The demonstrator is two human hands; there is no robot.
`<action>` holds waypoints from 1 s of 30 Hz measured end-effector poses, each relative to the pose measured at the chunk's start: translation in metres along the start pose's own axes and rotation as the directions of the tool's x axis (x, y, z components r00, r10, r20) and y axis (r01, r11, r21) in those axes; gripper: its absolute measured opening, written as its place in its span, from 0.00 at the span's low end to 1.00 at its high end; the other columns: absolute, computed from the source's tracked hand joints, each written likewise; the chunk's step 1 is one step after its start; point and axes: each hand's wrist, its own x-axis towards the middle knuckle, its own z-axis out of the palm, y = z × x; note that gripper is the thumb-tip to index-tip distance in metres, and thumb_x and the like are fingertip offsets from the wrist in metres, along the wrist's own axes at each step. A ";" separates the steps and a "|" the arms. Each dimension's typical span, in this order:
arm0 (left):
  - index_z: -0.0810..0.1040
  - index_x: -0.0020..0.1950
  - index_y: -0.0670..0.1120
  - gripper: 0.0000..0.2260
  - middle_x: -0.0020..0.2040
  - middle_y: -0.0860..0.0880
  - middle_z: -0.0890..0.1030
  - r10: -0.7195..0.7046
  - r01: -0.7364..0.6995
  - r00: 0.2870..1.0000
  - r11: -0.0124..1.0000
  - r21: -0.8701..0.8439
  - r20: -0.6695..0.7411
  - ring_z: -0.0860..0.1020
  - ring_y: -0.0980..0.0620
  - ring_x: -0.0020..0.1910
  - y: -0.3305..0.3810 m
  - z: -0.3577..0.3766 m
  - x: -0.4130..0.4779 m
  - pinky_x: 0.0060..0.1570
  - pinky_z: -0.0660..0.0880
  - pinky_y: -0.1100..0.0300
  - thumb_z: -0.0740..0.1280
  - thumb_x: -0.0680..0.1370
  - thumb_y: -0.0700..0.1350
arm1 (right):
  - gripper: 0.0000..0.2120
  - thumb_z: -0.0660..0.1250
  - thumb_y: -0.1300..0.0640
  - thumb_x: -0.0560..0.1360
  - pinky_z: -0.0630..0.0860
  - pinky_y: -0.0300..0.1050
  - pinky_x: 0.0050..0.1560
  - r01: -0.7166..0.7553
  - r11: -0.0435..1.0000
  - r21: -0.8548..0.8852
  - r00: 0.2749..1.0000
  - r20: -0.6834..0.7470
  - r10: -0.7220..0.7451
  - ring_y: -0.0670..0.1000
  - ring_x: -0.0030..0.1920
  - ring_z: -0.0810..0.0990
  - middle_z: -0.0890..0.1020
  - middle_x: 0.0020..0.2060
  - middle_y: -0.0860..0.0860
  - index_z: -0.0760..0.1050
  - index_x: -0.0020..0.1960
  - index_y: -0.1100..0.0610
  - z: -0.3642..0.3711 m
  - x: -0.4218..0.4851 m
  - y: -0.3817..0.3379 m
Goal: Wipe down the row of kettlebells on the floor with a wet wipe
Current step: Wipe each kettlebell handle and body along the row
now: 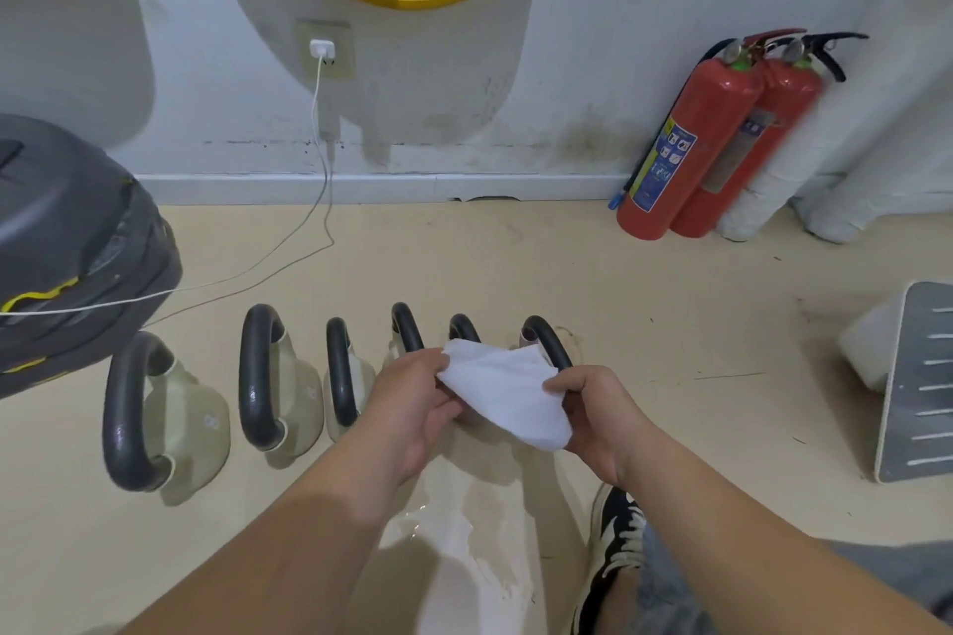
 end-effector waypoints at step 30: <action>0.83 0.43 0.48 0.11 0.50 0.49 0.88 -0.127 0.034 0.980 0.865 0.501 0.153 0.83 0.49 0.53 -0.027 -0.022 0.007 0.61 0.75 0.55 0.77 0.71 0.56 | 0.08 0.66 0.58 0.76 0.69 0.44 0.36 0.135 0.930 -0.341 0.987 -0.032 -0.155 0.54 0.39 0.74 0.77 0.39 0.53 0.76 0.38 0.51 0.027 -0.005 0.007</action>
